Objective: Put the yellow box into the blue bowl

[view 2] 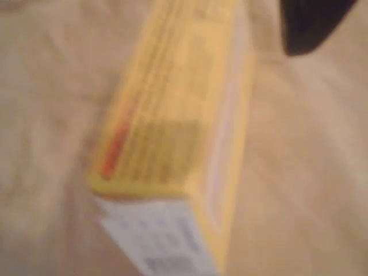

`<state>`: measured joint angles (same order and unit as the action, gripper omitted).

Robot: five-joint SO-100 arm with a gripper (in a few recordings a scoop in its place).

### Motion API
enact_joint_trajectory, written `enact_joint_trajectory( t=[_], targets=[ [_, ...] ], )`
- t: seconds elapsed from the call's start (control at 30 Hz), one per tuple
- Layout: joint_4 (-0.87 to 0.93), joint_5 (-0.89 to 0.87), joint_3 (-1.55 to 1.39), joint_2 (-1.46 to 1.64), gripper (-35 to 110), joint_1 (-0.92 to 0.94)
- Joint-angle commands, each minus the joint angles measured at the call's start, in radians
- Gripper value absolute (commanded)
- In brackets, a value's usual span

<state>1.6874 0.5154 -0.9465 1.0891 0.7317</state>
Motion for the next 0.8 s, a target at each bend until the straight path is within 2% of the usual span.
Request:
enact_joint_trajectory(
  t=[0.0,0.77],
  targets=[
    [-0.017,-0.015,0.028,-0.003,40,0.003],
    [-0.018,-0.012,0.037,-0.137,40,0.002]
  ],
)
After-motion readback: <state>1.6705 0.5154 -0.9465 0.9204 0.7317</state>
